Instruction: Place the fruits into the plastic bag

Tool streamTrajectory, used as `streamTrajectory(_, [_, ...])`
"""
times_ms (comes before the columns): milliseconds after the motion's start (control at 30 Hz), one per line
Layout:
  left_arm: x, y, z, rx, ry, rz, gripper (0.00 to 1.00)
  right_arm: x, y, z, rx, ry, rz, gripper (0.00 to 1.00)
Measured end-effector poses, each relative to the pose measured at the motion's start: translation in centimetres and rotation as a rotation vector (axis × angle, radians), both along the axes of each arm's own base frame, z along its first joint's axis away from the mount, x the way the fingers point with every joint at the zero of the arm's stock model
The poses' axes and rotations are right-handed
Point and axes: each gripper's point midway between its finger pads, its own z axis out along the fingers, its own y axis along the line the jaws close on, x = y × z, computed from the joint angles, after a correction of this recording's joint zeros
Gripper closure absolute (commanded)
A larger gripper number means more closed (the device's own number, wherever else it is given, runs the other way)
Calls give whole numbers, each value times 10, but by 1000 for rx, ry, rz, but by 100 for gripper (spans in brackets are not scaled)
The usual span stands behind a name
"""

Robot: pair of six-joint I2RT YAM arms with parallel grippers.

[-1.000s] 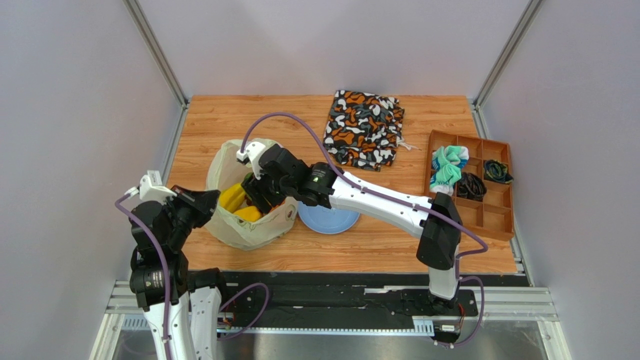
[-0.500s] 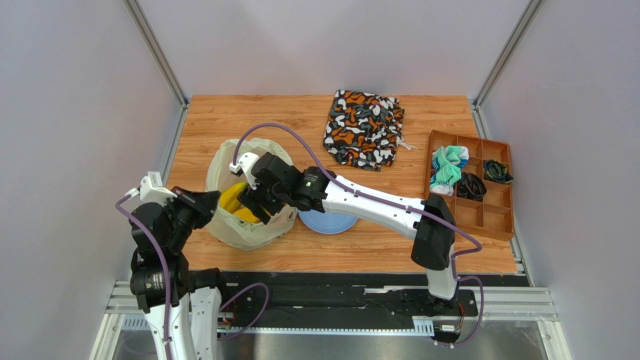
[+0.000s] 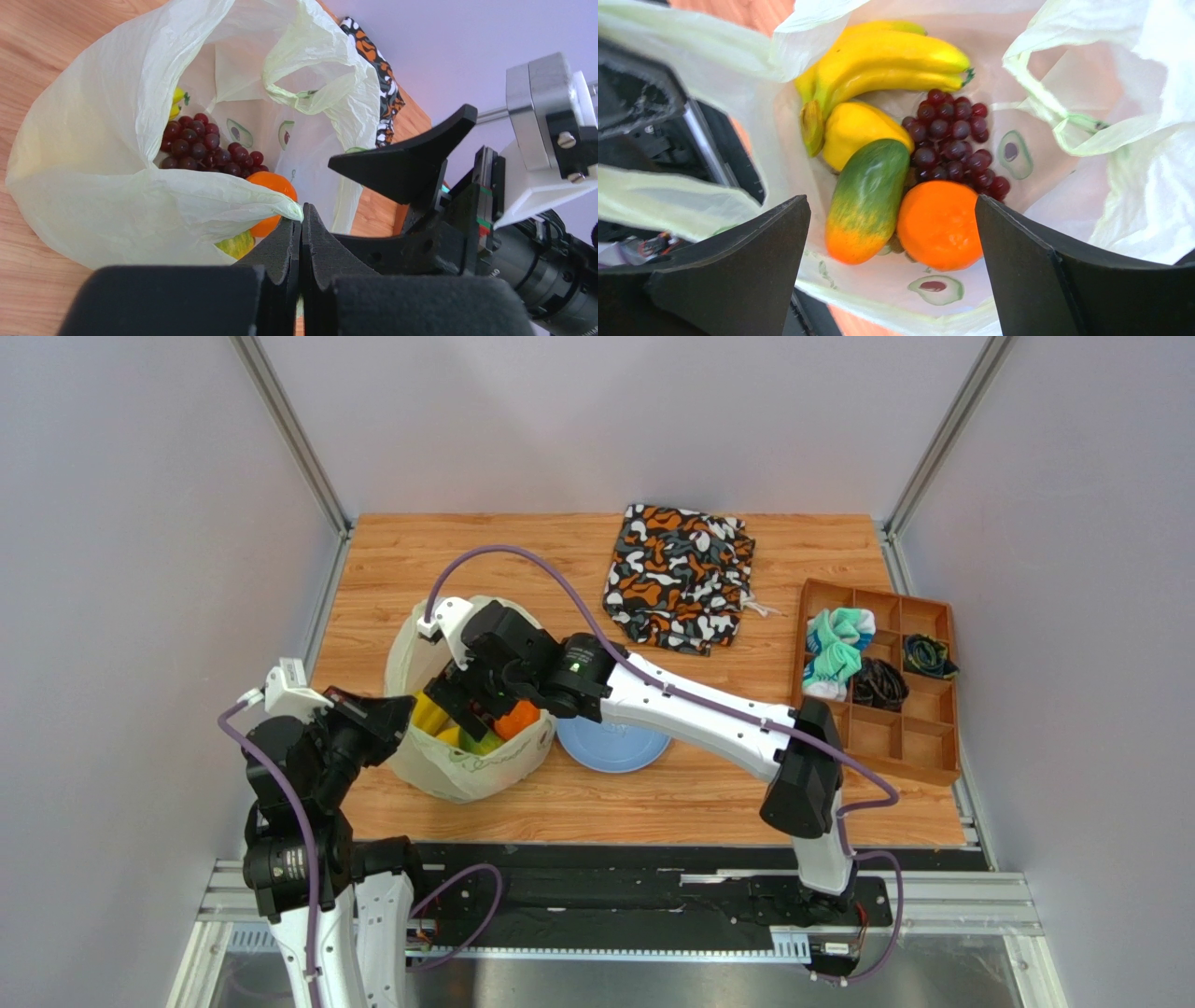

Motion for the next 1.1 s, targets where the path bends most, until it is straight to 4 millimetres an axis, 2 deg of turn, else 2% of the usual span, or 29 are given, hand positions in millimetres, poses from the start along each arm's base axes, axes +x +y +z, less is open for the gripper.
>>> streamTrajectory(100, [-1, -3, 0, -6, -1, -14, 100, 10, 4, -3, -16, -41, -10, 7])
streamTrajectory(367, [-5, -8, -1, -18, -5, -36, 100, 47, 21, -36, -116, -174, -56, 6])
streamTrajectory(500, [-7, -10, -5, -31, -2, -43, 100, 61, 22, -46, -148, -226, -77, 6])
streamTrajectory(900, [-9, -14, -9, -47, 7, -62, 100, 99, 36, -52, -133, -334, -131, 6])
streamTrajectory(1100, [-9, -15, -9, -48, 8, -67, 100, 121, 44, -64, -129, -364, -146, 8])
